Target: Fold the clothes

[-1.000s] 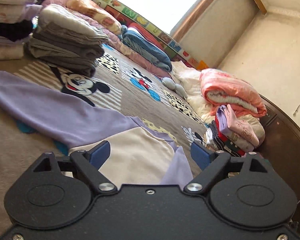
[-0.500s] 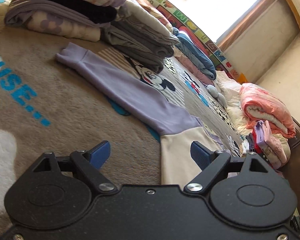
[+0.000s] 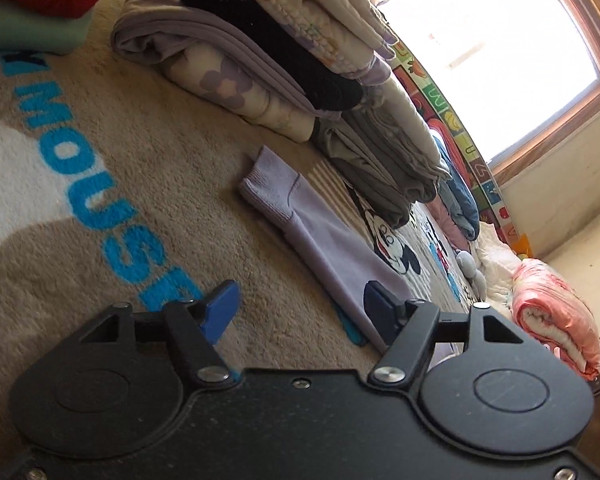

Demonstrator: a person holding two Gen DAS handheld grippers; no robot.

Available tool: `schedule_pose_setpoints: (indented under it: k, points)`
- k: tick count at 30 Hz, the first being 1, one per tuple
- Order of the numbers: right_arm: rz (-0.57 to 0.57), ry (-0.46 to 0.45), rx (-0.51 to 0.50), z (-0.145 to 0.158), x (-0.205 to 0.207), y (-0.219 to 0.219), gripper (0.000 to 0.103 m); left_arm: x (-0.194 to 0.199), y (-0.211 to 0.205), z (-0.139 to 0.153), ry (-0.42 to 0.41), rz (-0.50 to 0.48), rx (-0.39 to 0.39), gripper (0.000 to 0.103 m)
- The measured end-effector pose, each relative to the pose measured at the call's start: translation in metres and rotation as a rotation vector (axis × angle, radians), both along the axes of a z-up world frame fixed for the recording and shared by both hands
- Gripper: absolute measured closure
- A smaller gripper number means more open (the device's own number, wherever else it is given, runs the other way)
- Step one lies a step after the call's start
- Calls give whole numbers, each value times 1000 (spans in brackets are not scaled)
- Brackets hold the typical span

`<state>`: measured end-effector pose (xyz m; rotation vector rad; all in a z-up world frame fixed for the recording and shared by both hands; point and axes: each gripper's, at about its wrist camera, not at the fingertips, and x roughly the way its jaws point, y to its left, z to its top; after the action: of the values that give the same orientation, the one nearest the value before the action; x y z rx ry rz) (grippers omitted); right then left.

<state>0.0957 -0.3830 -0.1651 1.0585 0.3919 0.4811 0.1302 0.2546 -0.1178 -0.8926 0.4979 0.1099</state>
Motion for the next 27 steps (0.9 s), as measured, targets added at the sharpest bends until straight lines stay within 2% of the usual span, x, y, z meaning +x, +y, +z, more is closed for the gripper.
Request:
schedule_pose_setpoints:
  k: [4, 12, 14, 15, 16, 18, 20, 23, 27]
  points:
    - [11, 20, -4, -9, 13, 7, 25, 17, 4, -1, 3, 15, 1, 34]
    - [93, 76, -101, -19, 31, 35, 25, 55, 12, -3, 7, 37, 0, 39]
    - [102, 84, -113, -21, 33, 38, 25, 64, 14, -4, 7, 42, 0, 46]
    - [102, 87, -115, -22, 34, 39, 25, 68, 15, -5, 5, 41, 0, 55]
    - [102, 89, -117, -23, 34, 39, 25, 71, 15, -5, 5, 38, 0, 71]
    - [102, 92, -121, -24, 34, 40, 25, 75, 14, -4, -4, 23, 3, 89]
    - [104, 89, -130, -24, 35, 41, 25, 77, 7, 1, -35, -7, 25, 93]
    - [106, 83, -146, -23, 35, 42, 25, 80, -16, 19, -91, -95, 122, 94]
    - [106, 59, -180, -19, 34, 45, 26, 85, -63, 36, -112, -223, 369, 94]
